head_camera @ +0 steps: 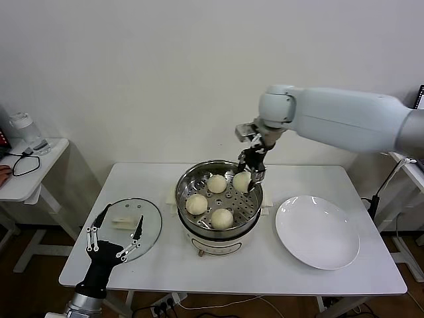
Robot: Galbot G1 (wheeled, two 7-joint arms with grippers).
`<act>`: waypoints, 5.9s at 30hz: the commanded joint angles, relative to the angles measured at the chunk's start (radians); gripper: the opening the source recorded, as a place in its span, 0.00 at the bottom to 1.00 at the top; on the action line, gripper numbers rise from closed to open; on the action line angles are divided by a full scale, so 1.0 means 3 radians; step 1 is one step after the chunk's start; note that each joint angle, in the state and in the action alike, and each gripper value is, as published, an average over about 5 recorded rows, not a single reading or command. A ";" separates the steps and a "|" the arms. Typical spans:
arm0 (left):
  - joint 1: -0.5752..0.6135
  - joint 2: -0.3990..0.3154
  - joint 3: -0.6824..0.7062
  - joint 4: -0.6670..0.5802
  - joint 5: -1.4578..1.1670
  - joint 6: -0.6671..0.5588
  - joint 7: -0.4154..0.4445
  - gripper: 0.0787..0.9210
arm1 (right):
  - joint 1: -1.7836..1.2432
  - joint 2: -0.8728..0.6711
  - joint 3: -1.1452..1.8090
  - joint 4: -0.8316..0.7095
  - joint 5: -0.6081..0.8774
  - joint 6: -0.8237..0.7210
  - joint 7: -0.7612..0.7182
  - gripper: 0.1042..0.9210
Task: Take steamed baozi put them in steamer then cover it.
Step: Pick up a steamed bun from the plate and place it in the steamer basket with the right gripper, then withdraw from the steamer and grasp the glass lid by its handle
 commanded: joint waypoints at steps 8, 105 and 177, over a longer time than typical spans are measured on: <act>0.0009 0.0001 -0.0018 0.0013 -0.0002 -0.0013 -0.0011 0.88 | -0.0353 0.0430 -0.0072 -0.0361 -0.0251 -0.0023 0.0031 0.68; -0.1207 0.0070 -0.0129 0.2412 0.3936 0.0415 -0.1247 0.88 | -0.7168 0.0477 0.7227 0.1436 -0.1208 0.1901 0.4535 0.88; -0.1864 0.0001 0.0083 0.2773 0.3705 0.0538 -0.1219 0.13 | -0.7180 0.0657 0.7244 0.1304 -0.1528 0.2047 0.4478 0.88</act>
